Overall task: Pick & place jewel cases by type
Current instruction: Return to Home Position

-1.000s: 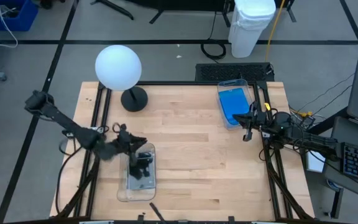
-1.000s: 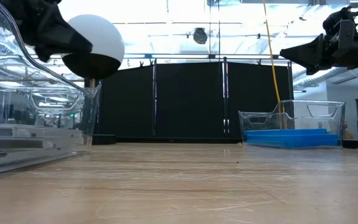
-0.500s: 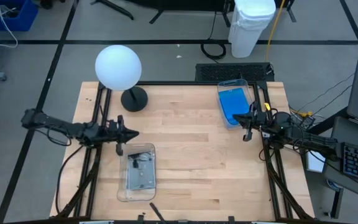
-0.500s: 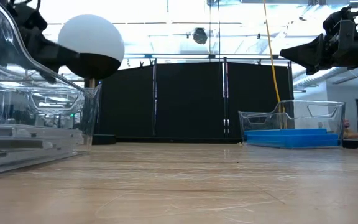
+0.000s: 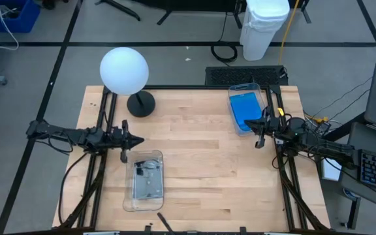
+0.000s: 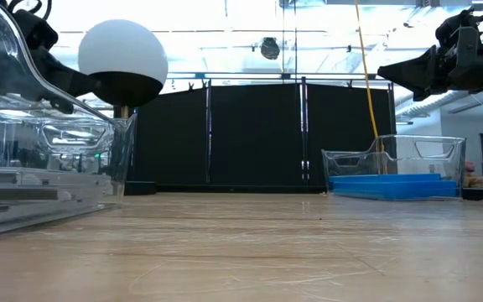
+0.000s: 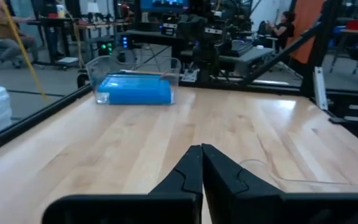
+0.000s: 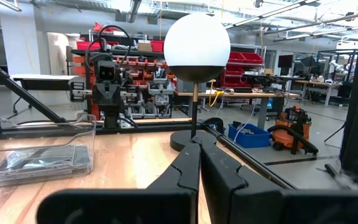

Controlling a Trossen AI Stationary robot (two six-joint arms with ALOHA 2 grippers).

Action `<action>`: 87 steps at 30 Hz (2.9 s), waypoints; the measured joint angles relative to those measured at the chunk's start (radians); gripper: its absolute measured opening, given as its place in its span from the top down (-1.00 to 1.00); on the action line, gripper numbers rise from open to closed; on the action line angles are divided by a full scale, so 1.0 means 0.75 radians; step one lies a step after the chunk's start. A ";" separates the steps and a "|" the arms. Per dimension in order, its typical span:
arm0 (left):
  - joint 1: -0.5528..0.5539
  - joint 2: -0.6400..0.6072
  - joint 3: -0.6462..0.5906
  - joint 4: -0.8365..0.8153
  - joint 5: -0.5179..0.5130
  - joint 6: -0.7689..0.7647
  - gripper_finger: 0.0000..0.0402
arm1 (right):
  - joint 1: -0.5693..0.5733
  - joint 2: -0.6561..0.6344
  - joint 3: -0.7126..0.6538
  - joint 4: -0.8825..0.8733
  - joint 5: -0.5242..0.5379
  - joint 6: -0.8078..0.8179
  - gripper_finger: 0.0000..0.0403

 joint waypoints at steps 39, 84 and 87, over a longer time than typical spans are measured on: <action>0.000 0.003 -0.002 0.025 -0.023 -0.108 0.68 | 0.000 0.000 0.000 0.000 0.000 0.001 0.98; 0.000 0.003 -0.002 0.026 -0.023 -0.108 0.68 | 0.000 0.000 0.000 0.000 0.000 0.000 0.98; 0.000 0.003 -0.002 0.026 -0.022 -0.108 0.68 | 0.000 0.000 0.000 0.000 0.000 0.000 0.98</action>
